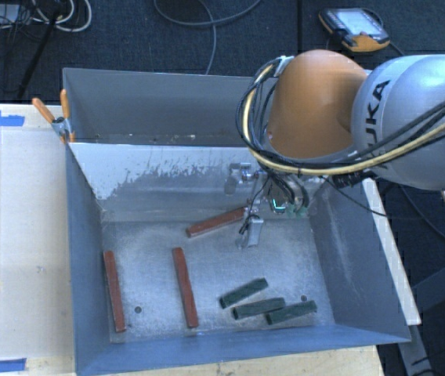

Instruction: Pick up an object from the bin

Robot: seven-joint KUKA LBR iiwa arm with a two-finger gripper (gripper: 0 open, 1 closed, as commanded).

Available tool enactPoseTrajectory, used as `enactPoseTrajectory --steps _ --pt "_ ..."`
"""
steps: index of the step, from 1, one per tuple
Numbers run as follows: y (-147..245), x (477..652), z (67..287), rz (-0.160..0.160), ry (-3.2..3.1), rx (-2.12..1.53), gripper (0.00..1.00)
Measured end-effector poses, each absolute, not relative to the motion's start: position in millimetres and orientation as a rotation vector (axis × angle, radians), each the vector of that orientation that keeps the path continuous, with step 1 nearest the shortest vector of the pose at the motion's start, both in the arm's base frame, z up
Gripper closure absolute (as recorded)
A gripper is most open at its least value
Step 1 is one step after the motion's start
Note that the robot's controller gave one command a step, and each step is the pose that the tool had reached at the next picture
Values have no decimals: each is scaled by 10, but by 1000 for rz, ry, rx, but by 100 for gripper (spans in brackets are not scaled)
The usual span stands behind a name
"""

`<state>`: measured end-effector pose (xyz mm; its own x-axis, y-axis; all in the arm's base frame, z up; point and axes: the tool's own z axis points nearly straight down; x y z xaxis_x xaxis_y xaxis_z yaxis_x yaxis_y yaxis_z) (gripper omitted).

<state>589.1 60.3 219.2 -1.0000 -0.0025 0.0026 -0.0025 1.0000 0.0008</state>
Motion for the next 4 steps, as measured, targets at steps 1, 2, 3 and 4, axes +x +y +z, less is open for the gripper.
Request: enactPoseTrajectory --steps 1,2,3,4 --pt "600 5898 2202 -1 -3141 2 0" --pt "413 6094 1817 -3 -3146 -81 0" --pt "652 6091 1070 -2 -3126 -353 0" --pt "752 6041 865 -2 -3113 -400 0"
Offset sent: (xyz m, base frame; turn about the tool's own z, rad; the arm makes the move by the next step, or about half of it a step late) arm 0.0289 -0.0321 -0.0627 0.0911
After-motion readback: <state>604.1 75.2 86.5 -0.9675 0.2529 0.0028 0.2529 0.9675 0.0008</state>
